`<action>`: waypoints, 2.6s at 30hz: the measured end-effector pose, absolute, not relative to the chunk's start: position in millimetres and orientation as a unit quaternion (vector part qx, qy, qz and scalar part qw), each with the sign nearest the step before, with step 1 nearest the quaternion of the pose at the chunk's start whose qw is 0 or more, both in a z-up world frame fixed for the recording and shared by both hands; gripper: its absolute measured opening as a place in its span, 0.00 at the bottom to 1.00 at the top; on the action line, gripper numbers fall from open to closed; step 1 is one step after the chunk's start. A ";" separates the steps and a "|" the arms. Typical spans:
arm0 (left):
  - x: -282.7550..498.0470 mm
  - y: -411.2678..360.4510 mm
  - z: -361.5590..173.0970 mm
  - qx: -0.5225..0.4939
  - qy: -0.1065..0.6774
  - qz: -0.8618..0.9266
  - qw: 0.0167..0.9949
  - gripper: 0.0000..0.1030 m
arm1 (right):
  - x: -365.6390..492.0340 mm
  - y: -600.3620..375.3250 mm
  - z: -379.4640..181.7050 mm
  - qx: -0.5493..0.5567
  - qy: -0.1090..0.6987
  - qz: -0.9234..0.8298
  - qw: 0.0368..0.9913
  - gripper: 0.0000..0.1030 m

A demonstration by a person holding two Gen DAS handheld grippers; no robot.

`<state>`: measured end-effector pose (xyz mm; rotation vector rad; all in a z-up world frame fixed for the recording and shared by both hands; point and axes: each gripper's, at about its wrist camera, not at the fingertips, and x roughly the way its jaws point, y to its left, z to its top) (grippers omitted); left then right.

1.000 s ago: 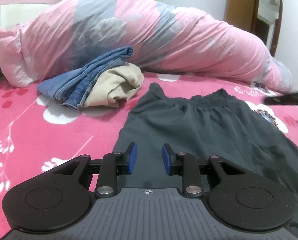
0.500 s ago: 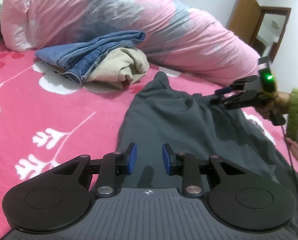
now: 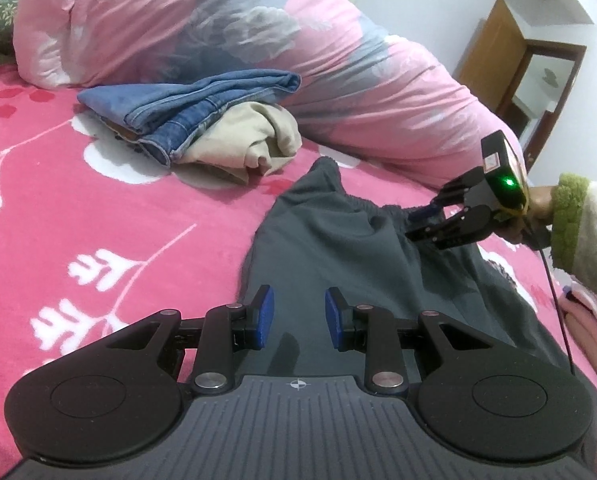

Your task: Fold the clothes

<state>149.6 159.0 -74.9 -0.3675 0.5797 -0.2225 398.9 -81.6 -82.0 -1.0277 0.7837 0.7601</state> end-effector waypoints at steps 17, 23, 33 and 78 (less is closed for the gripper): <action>144.7 136.9 -76.9 -0.092 0.278 -0.093 0.952 0.29 | 378.8 -89.1 -75.5 -0.447 0.292 0.295 0.792 0.05; 142.8 134.0 -73.4 -0.086 0.267 -0.088 0.956 0.29 | 389.0 -88.9 -66.1 -0.422 0.266 0.272 0.823 0.05; 147.9 125.2 -84.4 -0.050 0.304 -0.077 0.948 0.29 | 407.6 -89.3 -90.7 -0.338 0.275 0.247 0.866 0.09; 146.8 132.1 -89.8 -0.054 0.317 -0.065 0.945 0.29 | 394.5 -28.9 -48.2 0.015 0.419 0.237 0.876 0.13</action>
